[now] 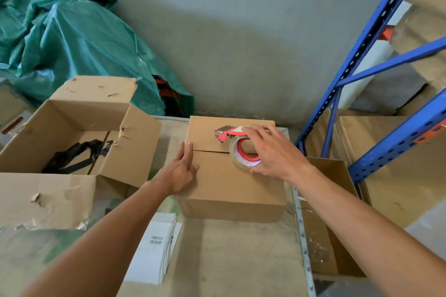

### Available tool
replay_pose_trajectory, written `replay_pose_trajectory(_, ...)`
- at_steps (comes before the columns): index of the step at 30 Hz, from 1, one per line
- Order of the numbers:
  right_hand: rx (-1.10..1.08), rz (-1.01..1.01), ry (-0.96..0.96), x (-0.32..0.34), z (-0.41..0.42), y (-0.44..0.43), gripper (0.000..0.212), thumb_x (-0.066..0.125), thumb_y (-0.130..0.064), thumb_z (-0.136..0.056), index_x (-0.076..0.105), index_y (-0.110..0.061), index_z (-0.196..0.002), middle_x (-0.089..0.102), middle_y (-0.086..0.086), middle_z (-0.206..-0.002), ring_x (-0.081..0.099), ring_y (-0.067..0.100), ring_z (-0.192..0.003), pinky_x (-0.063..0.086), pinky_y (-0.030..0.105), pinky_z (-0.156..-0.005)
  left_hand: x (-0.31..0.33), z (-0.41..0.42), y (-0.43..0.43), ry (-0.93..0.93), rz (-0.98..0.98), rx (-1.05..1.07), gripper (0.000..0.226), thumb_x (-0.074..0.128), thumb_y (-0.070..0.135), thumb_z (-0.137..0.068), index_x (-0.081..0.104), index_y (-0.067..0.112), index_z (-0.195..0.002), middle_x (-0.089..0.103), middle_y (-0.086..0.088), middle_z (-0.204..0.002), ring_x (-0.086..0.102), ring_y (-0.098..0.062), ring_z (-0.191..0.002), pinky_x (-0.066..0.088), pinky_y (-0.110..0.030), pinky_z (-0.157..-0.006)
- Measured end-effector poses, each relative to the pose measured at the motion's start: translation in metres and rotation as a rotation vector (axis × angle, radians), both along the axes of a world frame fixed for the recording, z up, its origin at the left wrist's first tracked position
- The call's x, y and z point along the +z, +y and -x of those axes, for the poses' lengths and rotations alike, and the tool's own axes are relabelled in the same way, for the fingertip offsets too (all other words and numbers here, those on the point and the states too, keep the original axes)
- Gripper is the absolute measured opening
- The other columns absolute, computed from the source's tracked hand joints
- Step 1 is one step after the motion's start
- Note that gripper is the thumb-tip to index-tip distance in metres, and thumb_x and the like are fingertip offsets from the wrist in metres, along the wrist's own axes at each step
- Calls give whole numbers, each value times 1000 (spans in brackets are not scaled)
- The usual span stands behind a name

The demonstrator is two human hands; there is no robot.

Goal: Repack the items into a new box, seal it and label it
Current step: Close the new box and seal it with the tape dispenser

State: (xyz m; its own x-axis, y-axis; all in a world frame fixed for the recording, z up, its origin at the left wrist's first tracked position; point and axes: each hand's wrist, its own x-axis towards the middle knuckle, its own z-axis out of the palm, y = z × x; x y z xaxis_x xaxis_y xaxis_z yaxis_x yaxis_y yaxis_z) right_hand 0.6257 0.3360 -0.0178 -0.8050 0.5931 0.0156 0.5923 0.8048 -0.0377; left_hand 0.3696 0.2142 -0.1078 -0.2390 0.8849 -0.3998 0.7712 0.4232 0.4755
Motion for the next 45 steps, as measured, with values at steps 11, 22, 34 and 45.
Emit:
replay_pose_trajectory(11,-150,435,291,-2,1,6,40,53,-53,-100,53,-49,-140,42,-8,-120,50,14,-110,44,24,-91,2,-6,-2,-41,-34,73,74,34,45,-107,-16,30,-160,-18,0,-169,13,-31,-156,12,-47,-124)
replay_pose_trajectory(22,-117,502,310,3,17,21,39,62,-31,-96,66,-32,-134,68,-16,-104,64,12,-90,51,30,-78,7,-15,-5,18,-168,123,72,41,35,-105,1,20,-164,-15,0,-169,20,-27,-154,22,-38,-120)
replay_pose_trajectory(34,-96,784,501,7,71,36,41,69,-25,-67,77,-41,-104,64,-3,-108,57,3,-80,42,15,-69,12,-5,-5,-75,-349,107,75,57,27,-96,23,22,-162,15,6,-169,42,-25,-143,34,-34,-114)
replay_pose_trajectory(45,-132,882,534,-1,70,37,40,68,-15,-64,78,-32,-99,63,-2,-97,52,11,-76,42,25,-65,39,8,18,-561,-470,668,32,47,20,-104,73,14,-122,74,-1,-113,66,-16,-100,53,-34,-92)
